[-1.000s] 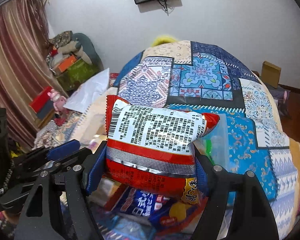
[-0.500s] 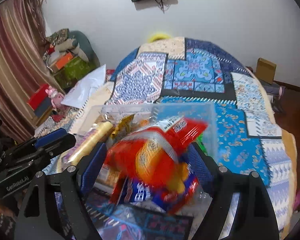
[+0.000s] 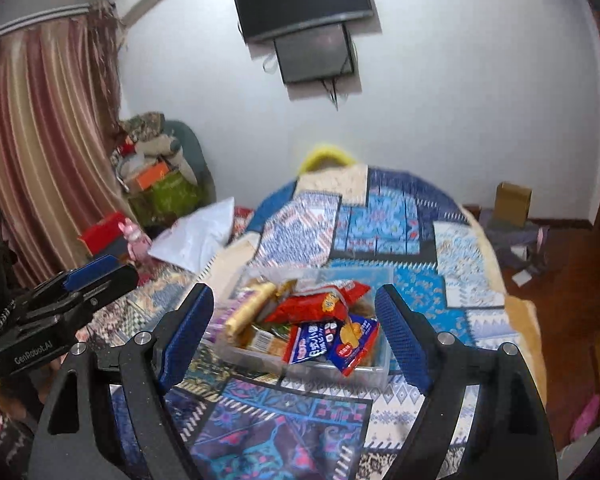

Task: Organize snacks

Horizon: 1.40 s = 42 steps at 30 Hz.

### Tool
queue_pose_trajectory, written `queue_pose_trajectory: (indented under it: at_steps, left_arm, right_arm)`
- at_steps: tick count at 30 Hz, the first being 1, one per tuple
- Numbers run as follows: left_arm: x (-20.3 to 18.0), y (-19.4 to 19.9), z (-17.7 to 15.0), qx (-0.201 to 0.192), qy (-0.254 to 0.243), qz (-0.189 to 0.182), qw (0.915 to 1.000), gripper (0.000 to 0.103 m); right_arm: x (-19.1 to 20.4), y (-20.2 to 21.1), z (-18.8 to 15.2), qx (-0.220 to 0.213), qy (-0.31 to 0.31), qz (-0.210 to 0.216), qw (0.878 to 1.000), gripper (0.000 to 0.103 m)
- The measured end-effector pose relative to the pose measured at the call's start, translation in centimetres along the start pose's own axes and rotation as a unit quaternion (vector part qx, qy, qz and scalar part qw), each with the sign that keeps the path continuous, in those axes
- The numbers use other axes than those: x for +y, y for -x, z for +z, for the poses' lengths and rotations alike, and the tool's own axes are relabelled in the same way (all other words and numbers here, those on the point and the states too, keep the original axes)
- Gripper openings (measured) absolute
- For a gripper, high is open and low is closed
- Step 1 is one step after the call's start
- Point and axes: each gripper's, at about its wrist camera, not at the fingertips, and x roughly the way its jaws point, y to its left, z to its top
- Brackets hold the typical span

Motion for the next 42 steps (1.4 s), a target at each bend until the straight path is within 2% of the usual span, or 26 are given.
queue_pose_trajectory:
  at_steps: [3, 8, 13, 42]
  left_arm:
    - [-0.7, 2.1, 0.1, -0.021, -0.010, 0.003, 0.9997, 0.095]
    - [-1.5, 4.4, -0.2, -0.046, -0.022, 0.016, 0.9986, 0.101]
    - [-1.7, 5.1, -0.6, -0.050, -0.021, 0.016, 0.9984, 0.102]
    - [-1.2, 4.9, -1.4, -0.037, -0.012, 0.009, 0.9992, 0.102]
  right_arm:
    - [0.7, 2.0, -0.1, -0.022, 0.006, 0.000, 1.000, 0.087]
    - [1.7, 4.4, -0.4, -0.058, 0.018, -0.016, 0.998, 0.102]
    - [2.5, 5.7, -0.9, -0.074, 0.035, -0.025, 0.996, 0.103]
    - [2.5, 6.4, -2.2, -0.071, 0.032, -0.026, 0.997, 0.103]
